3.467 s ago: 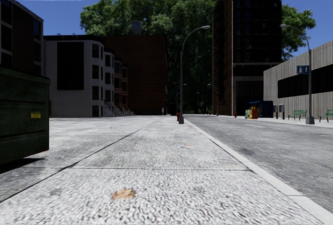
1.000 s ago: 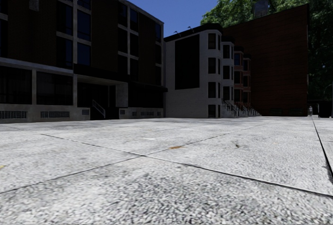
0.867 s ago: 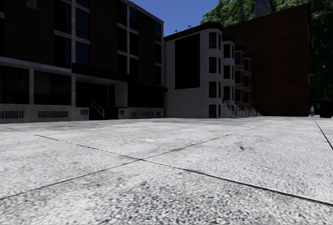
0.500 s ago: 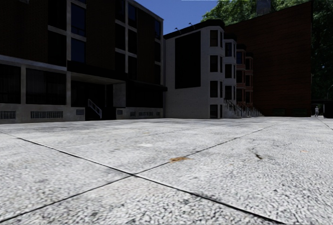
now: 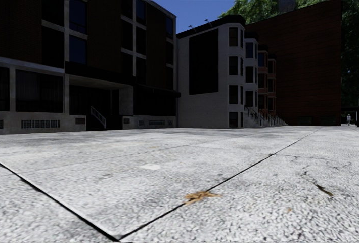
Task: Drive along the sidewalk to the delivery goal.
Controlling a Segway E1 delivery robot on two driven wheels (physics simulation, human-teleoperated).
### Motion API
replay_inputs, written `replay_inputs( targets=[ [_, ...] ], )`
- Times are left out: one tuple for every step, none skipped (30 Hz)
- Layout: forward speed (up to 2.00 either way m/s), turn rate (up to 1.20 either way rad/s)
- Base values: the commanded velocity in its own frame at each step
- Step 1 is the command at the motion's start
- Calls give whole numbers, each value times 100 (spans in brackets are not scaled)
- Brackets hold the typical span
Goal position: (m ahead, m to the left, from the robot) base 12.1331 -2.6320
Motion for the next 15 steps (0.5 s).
replay_inputs(
  targets=[
    [200,0],
    [200,0],
    [200,0],
    [200,0],
    [200,0],
    [200,0],
    [200,0],
    [200,0],
    [200,0],
    [200,0],
    [200,0],
    [200,0],
    [200,0],
    [200,0],
    [200,0]
  ],
)
